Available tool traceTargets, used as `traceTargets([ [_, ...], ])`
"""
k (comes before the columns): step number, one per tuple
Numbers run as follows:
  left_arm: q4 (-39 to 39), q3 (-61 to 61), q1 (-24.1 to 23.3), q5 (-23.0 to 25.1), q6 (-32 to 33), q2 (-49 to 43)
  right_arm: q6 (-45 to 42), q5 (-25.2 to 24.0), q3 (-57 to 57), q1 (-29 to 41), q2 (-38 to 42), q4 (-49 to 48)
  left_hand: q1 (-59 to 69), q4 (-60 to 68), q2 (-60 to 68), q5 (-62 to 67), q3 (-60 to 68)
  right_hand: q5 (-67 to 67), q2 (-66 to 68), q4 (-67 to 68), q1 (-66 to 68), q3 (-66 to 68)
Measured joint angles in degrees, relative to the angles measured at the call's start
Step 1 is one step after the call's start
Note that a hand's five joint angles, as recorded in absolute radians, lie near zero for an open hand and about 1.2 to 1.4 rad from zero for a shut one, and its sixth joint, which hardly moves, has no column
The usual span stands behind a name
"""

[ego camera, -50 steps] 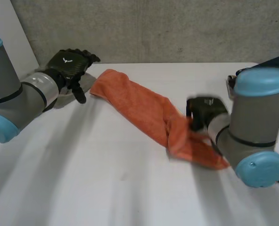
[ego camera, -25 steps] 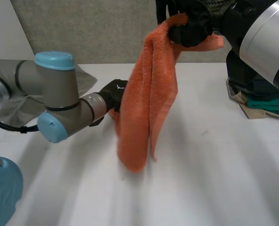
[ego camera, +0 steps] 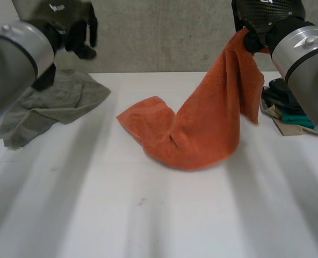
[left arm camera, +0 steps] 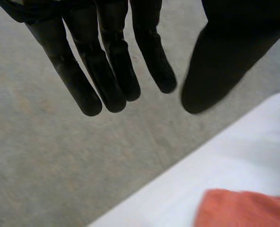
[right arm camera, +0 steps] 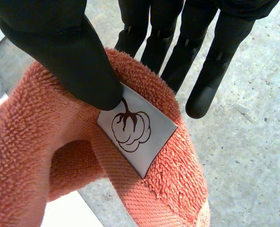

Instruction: Fold the laundry.

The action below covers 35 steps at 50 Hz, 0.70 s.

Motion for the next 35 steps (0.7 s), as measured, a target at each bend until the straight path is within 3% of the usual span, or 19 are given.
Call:
traceTargets([
  [3,3.03,-6.17,-0.63,1.20,1.57,0.60,0.86,-1.04,1.06,0.27,-0.85,-0.73,-28.12,-26.00,-25.79,-25.70,-25.44,0.00,0.00,0.01,0.00,0.00],
  [5,5.54,-9.33,-0.78,2.26,3.32,-0.84,1.92,-1.80,1.24,0.70,-1.87,-0.81,-39.03,-38.77,-38.44,-37.62,-38.16,0.00,0.00,0.05,0.00,0.00],
  [15,12.59,-8.46,-0.80,7.74,8.63,-16.35,7.60,-5.38,-1.17,3.89,-8.94,2.51,-39.84,-42.30,-41.94,-40.20,-41.48,0.00,0.00,0.20,0.00,0.00],
  [24,6.32,-3.15,-3.99,16.61,7.01,-25.77,8.48,-3.92,-4.57,4.07,-8.58,4.02,-39.84,-42.30,-41.94,-40.19,-41.48,0.00,0.00,0.20,0.00,0.00],
  [26,3.52,-2.56,-4.87,17.69,7.89,-27.52,8.45,-2.22,-5.86,4.12,-7.65,4.31,-35.54,-39.19,-38.40,-37.84,-38.29,0.00,0.00,0.21,0.92,0.00],
  [28,1.93,-1.94,-5.19,17.28,8.81,-28.73,8.46,-0.67,-6.86,4.25,-6.97,4.68,-11.54,-17.29,-17.24,-16.47,-17.45,0.14,0.00,0.21,2.44,0.00],
  [29,1.53,-1.68,-5.24,16.89,9.12,-29.11,8.46,-0.32,-7.07,4.29,-6.84,4.76,-11.54,-17.29,-17.24,-16.47,-17.45,0.14,0.00,0.21,2.45,0.01],
  [30,0.96,-1.06,-5.21,15.86,9.63,-29.68,8.50,0.69,-7.61,4.38,-6.57,5.02,7.68,1.48,2.83,1.78,1.23,0.14,0.00,0.21,2.45,0.17],
  [33,-0.14,0.54,-4.65,11.73,10.40,-30.20,8.66,2.73,-8.24,4.47,-6.15,5.64,14.43,13.96,13.94,12.20,13.79,0.14,0.00,0.22,2.45,0.30],
  [35,-0.92,1.05,-4.21,9.18,10.57,-29.67,8.68,3.55,-8.17,4.41,-6.00,5.99,14.43,14.88,14.33,12.20,14.47,0.14,0.00,0.21,2.45,0.30],
])
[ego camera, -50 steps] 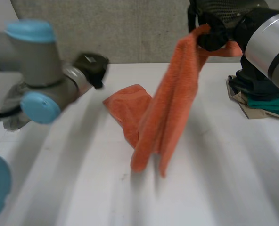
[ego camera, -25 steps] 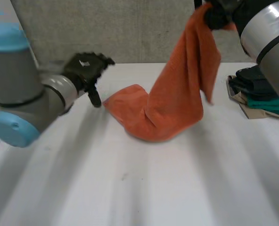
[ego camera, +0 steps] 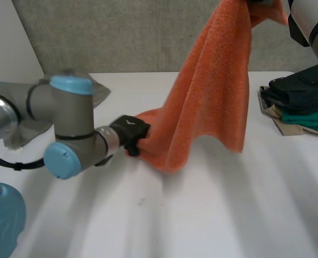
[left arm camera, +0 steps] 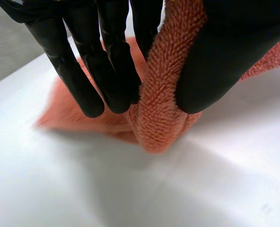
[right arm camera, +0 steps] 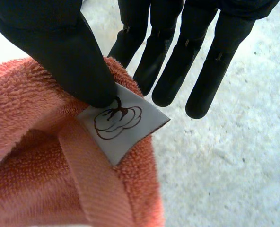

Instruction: Fold the laundry.

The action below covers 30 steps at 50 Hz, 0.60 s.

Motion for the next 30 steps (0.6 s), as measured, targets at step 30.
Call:
traceTargets([
  [30,0.71,-11.69,-4.68,-15.00,9.61,15.91,-7.48,7.05,-7.18,-5.88,37.07,-11.92,0.00,0.24,0.64,0.00,0.44,0.00,0.00,0.01,0.00,0.00],
])
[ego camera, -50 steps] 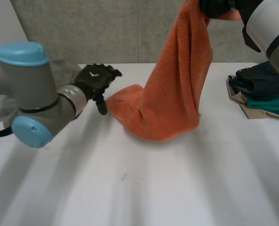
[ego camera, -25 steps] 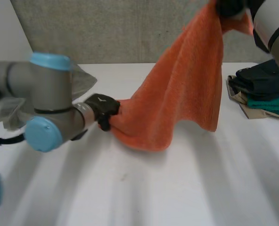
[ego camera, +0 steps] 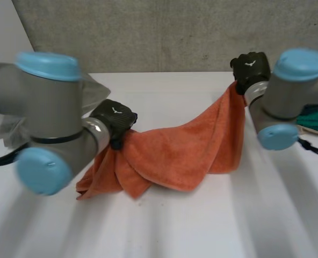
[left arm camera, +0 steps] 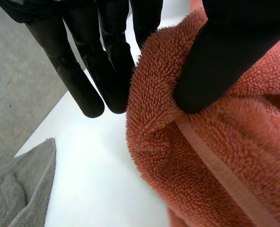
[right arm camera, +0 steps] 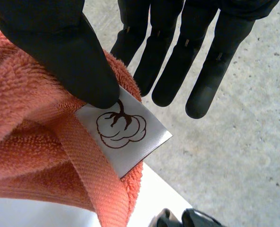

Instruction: Fold the laundry.

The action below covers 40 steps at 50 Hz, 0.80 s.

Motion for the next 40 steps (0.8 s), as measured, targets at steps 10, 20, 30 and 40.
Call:
traceTargets([
  [10,-0.20,16.50,-0.48,-1.44,3.97,-15.53,-5.51,4.76,-4.57,1.96,11.42,-18.98,-41.71,-40.43,-40.11,-37.10,-39.60,-41.39,-41.46,-40.40,-40.38,-40.52],
  [20,-0.98,11.91,2.66,1.55,0.14,-3.96,-5.11,5.07,-1.04,1.26,3.57,-16.59,-54.33,-57.39,-56.96,-52.28,-56.35,-54.65,-55.90,-56.49,-52.77,-56.29],
  [30,-1.99,-3.12,11.70,2.06,-3.09,9.78,0.47,-4.31,8.97,0.22,-13.25,12.17,-54.33,-57.39,-56.96,-52.27,-56.35,-54.60,-55.67,-56.36,-52.60,-56.07],
  [40,-5.73,-18.75,19.09,10.59,-9.23,14.46,4.06,-12.65,22.21,2.50,-18.04,25.49,-54.01,-56.64,-56.17,-52.05,-56.14,-43.03,-44.09,-44.57,-41.01,-44.02],
])
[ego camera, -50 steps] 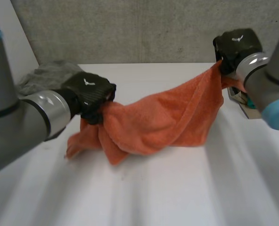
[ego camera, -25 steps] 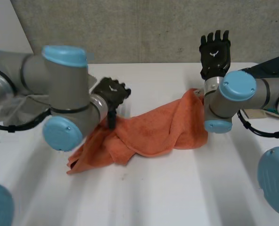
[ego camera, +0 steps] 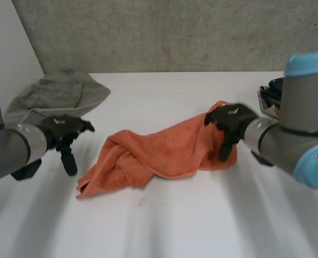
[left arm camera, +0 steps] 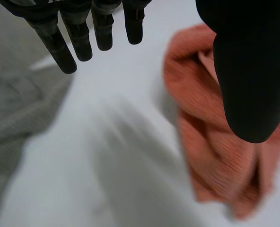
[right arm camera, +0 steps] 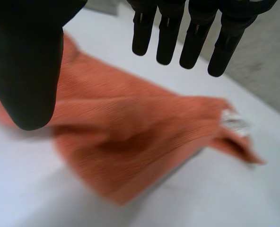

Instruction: Fold the laundry.

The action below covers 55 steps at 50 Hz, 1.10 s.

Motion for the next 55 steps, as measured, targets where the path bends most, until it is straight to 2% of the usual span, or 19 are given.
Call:
traceTargets([
  [6,0.26,-5.57,2.48,5.36,-3.77,-0.17,0.41,-0.50,4.70,2.71,3.04,-6.32,3.26,2.60,2.07,0.00,1.79,1.68,1.37,1.72,1.10,1.15],
  [11,0.80,-7.75,3.16,7.66,-5.53,-0.67,0.38,0.03,6.27,4.59,6.20,-13.12,3.26,2.61,2.09,0.00,1.79,2.28,1.94,2.26,1.80,1.75],
  [15,2.21,-8.07,3.05,8.00,-5.87,-1.99,-0.11,1.15,6.64,5.96,8.83,-18.77,3.26,2.62,2.09,0.00,1.79,6.93,8.04,7.39,7.24,7.13],
  [17,2.94,-7.90,2.74,7.90,-5.83,-2.77,-0.54,1.91,6.61,6.47,9.85,-20.80,3.26,2.62,2.09,0.00,1.79,15.17,17.60,15.68,16.59,15.72],
  [18,3.52,-7.64,2.35,7.72,-5.76,-3.48,-0.93,2.65,6.50,6.77,10.54,-22.22,3.26,2.61,2.09,0.00,1.79,26.52,29.52,27.06,28.45,28.30],
  [20,4.19,-7.22,1.75,7.37,-5.62,-4.38,-1.34,3.43,6.36,7.02,11.07,-23.46,3.26,2.62,2.09,0.00,1.79,39.09,40.98,39.72,39.62,39.47],
  [27,6.65,-4.53,-1.52,3.49,-4.50,-8.26,-1.96,6.21,6.35,6.83,9.50,-24.86,3.27,2.63,2.19,0.00,1.83,42.17,44.11,44.30,40.72,43.65],
  [31,8.11,-2.60,-3.08,-0.11,-3.11,-10.47,-1.64,6.22,7.73,5.89,5.70,-23.30,13.28,11.07,11.12,9.76,10.52,42.17,44.11,44.30,40.72,43.65],
  [32,8.62,-2.01,-3.47,-1.25,-2.58,-11.10,-1.65,6.02,8.24,5.51,4.13,-22.52,18.58,15.62,15.31,14.44,15.17,42.17,44.11,44.31,40.72,43.65],
  [33,9.47,-1.17,-3.99,-2.86,-1.74,-11.91,-1.76,5.71,8.86,5.05,2.26,-21.42,30.22,27.26,27.78,25.85,26.87,42.17,44.11,44.31,40.71,43.65],
  [35,10.66,-0.13,-4.51,-4.74,-0.61,-12.84,-2.12,5.28,9.47,4.46,0.10,-19.87,30.22,27.26,27.78,25.85,26.87,42.17,44.11,44.31,40.71,43.65],
  [36,11.50,0.56,-4.83,-5.85,0.19,-13.39,-2.63,4.95,9.74,4.00,-1.30,-18.49,46.19,45.29,45.66,43.42,45.44,42.16,44.11,44.31,40.71,43.65],
  [39,13.73,2.88,-5.57,-8.18,2.57,-14.86,-4.29,4.53,9.37,3.09,-3.18,-15.45,52.07,55.93,55.48,52.28,55.23,42.17,44.11,44.31,40.72,43.65],
  [47,16.78,15.12,-6.13,-10.19,9.49,-18.35,-8.15,5.82,1.98,1.94,0.27,-14.65,52.06,56.61,55.82,52.28,55.72,42.31,44.11,44.35,40.71,43.93],
  [50,17.90,21.97,-5.76,-10.71,11.06,-18.86,-8.78,7.72,-3.94,1.62,3.38,-18.62,52.06,56.62,55.83,52.28,55.72,42.92,44.11,44.40,40.72,43.95],
  [55,23.49,36.45,-4.75,-11.78,11.71,-18.76,-8.33,12.62,-17.09,0.80,8.21,-32.92,52.07,56.63,56.15,52.28,55.85,42.93,44.11,44.52,40.72,43.99],
])
